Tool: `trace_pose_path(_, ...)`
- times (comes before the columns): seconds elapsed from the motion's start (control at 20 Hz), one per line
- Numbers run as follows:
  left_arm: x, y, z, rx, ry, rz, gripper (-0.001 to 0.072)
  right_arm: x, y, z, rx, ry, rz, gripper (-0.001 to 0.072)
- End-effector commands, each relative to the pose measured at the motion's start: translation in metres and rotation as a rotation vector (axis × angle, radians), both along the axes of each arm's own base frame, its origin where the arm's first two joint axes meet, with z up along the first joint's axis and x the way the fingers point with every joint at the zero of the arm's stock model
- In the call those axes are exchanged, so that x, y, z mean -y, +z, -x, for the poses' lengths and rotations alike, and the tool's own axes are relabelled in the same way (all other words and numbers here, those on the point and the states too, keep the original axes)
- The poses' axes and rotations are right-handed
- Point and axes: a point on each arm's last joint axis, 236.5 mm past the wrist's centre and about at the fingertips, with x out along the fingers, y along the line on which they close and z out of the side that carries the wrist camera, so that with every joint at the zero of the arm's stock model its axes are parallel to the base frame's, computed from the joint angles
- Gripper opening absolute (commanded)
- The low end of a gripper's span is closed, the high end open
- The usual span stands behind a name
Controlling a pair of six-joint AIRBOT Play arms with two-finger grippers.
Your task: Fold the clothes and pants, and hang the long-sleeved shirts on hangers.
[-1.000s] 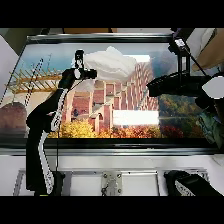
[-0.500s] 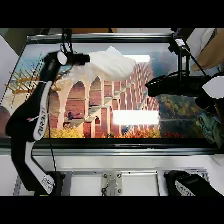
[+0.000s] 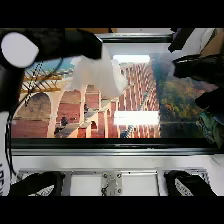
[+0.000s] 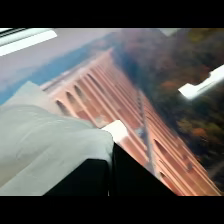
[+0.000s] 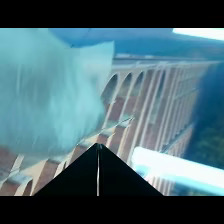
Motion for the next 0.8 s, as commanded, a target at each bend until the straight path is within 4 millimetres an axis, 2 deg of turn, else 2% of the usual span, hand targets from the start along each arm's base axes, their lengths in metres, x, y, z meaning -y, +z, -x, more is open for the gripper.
trace_pose_path(0.0,0.083,-0.018,0.090,-0.039,-0.198,0.074,0.0010,0.054,0.048,0.018,0.119,-0.188,-0.053,0.0010)
trace_pose_path(0.15,0.167,-0.023,0.117,0.034,-0.297,0.210,0.0010,0.070,0.066,0.035,0.170,-0.235,-0.054,0.0010)
trace_pose_path(0.2,0.188,-0.030,0.120,0.019,-0.313,0.226,0.0010,0.071,0.070,0.039,0.180,-0.240,-0.050,0.0010)
trace_pose_path(0.25,0.208,-0.042,0.122,-0.006,-0.328,0.220,0.0010,0.072,0.072,0.041,0.185,-0.244,-0.049,0.0010)
trace_pose_path(0.35,0.231,-0.063,0.114,-0.039,-0.343,0.175,0.0022,0.072,0.069,0.042,0.174,-0.242,-0.046,0.0009)
trace_pose_path(0.4,0.234,-0.071,0.105,-0.060,-0.335,0.153,0.0270,0.072,0.067,0.043,0.163,-0.240,-0.044,0.0010)
trace_pose_path(0.45,0.229,-0.075,0.092,-0.100,-0.308,0.144,0.0565,0.072,0.063,0.044,0.149,-0.241,-0.037,0.0010)
trace_pose_path(0.5,0.213,-0.077,0.074,-0.165,-0.253,0.140,0.0604,0.072,0.060,0.045,0.136,-0.238,-0.035,0.0009)
trace_pose_path(0.6,0.161,-0.080,0.035,-0.227,-0.147,0.094,0.0603,0.070,0.054,0.047,0.109,-0.233,-0.030,0.0009)
trace_pose_path(0.75,0.061,-0.094,-0.010,-0.286,0.038,0.050,0.0603,0.067,0.034,0.053,0.019,-0.216,-0.017,0.0010)
